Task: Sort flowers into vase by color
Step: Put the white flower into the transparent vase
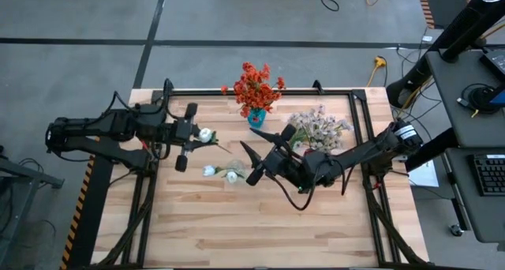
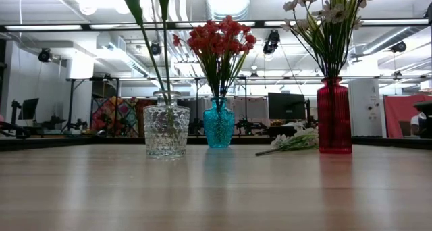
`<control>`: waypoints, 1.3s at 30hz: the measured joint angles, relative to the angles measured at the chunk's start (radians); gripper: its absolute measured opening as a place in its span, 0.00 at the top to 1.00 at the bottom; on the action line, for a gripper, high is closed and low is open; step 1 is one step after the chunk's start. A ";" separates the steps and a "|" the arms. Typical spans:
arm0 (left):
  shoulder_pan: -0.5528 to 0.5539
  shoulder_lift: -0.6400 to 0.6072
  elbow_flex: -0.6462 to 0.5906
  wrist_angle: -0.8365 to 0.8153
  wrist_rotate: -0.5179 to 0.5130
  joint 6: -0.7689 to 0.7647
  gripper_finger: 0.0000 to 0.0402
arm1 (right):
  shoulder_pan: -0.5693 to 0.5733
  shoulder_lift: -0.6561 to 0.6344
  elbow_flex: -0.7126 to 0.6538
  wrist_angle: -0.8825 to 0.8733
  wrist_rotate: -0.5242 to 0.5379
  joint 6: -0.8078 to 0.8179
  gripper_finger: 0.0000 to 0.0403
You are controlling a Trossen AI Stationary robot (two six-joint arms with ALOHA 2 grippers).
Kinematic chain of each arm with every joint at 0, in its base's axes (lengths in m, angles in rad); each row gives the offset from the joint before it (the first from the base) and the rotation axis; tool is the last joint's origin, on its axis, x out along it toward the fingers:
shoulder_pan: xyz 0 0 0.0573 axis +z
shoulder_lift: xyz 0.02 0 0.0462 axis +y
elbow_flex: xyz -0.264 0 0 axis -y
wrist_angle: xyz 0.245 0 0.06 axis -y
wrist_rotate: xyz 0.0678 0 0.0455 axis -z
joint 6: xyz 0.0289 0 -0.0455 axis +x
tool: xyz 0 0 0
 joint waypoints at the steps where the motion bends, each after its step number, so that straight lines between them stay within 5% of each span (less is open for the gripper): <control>1: 0.000 0.005 0.000 0.012 0.023 0.001 1.00 | 0.003 -0.001 0.000 -0.001 0.000 -0.002 0.50; 39: -0.001 0.089 -0.079 0.124 0.051 -0.102 1.00 | 0.025 -0.006 0.022 0.001 0.182 -0.114 0.50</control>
